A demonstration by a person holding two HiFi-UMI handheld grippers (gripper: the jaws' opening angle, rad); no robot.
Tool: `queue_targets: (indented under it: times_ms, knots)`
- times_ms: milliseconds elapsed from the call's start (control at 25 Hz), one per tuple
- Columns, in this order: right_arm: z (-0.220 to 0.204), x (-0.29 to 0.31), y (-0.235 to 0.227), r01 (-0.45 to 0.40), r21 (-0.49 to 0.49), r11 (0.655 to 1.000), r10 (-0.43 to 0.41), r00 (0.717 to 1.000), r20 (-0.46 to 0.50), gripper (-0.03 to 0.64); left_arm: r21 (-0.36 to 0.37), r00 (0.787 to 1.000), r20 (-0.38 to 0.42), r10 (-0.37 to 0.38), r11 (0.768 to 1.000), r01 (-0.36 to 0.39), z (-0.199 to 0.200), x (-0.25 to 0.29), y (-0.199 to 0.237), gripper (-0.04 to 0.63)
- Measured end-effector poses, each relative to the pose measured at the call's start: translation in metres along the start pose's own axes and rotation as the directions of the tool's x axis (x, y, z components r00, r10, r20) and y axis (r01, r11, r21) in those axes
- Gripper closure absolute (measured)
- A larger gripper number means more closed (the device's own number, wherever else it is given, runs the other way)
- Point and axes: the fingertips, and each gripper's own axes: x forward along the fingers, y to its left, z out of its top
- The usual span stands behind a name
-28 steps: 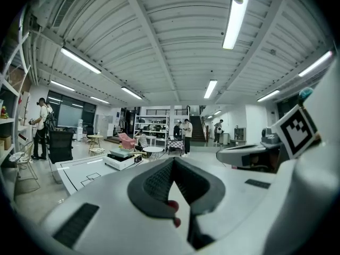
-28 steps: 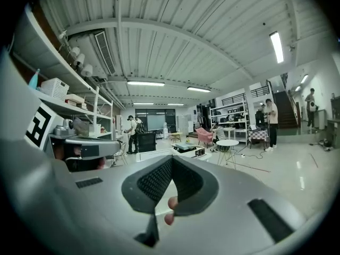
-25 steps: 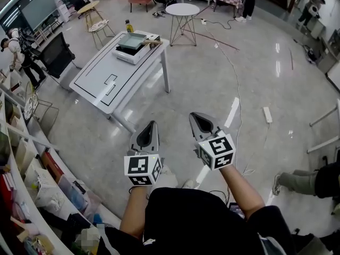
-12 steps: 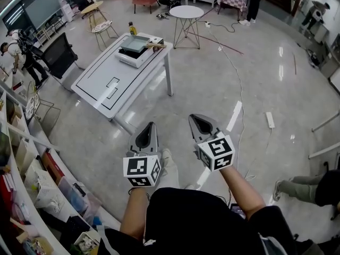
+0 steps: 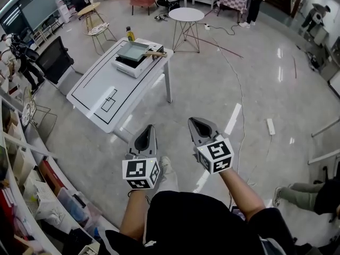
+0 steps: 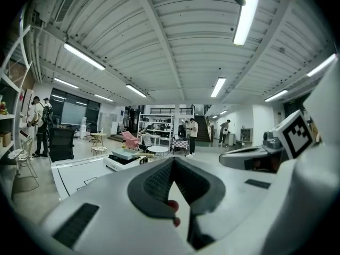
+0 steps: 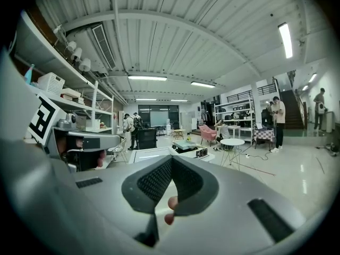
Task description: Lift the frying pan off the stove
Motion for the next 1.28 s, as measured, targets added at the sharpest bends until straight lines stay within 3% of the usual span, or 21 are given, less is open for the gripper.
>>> queue_targets:
  times_ms: [440, 1280]
  knots:
    - [0.031, 0.112, -0.043, 0.004, 0.007, 1.000, -0.004, 1.000, -0.005, 0.620, 0.021, 1.000, -0.004, -0.011, 1.000, 0.011, 0.027, 0.100, 0.065, 0.586]
    - [0.080, 0.296, -0.063, 0.039, -0.013, 0.999, -0.039, 0.999, -0.024, 0.620, 0.005, 0.998, -0.011, -0.061, 0.998, 0.061, 0.060, 0.225, 0.204, 0.586]
